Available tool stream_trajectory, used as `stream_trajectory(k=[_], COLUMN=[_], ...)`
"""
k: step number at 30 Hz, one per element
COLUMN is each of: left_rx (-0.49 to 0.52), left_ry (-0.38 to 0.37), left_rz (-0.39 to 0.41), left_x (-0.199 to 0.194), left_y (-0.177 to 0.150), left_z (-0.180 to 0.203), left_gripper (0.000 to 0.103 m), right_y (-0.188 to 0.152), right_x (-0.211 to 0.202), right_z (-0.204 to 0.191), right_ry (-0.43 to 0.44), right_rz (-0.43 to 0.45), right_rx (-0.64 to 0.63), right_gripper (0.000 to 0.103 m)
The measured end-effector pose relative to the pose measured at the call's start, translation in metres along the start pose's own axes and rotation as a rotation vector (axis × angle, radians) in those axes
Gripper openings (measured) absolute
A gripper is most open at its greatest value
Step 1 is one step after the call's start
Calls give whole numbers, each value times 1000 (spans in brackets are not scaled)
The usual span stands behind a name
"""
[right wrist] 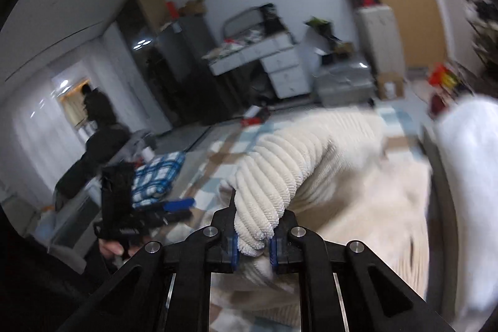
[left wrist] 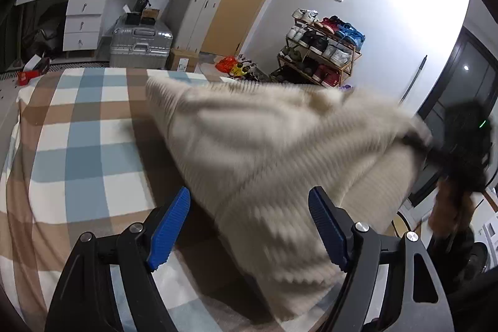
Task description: Fold large clothes
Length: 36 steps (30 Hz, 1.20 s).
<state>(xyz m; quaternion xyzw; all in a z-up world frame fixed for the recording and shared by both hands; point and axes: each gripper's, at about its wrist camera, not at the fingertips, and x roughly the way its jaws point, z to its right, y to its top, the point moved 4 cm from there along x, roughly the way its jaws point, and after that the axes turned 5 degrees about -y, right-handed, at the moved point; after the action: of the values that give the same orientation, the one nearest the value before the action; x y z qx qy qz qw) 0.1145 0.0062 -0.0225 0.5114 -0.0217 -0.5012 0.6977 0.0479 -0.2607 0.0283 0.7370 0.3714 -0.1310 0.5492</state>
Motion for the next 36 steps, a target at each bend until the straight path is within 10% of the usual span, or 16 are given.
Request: stream_trajectory(k=[5,11,16,25,32,36], left_rx=[45,154,192,219,190,202], left_ry=[-28,-33,-25,-11,-10,7], left_rz=[-69,-137,-176,-186,-186,-187], left_x=[24,45,58,51,52,54], left_y=[-7,-17,-26,-25,-26,-23], left_z=[19,44,47,47,51,54], left_gripper=[75,75,75,75,75,75], right_y=[-72,-54,-68,-79,-93,-63], right_x=[60,15,2,53,46,-6], right_z=[94,87,127,138,125,102], right_ry=[-132,-86,-231,-75,-239,-279], right_rz=[-230,-22,4,-116,-244,-4], right_rx=[317,314,446,560,347,248], right_gripper=[20,57,60,41,17,7])
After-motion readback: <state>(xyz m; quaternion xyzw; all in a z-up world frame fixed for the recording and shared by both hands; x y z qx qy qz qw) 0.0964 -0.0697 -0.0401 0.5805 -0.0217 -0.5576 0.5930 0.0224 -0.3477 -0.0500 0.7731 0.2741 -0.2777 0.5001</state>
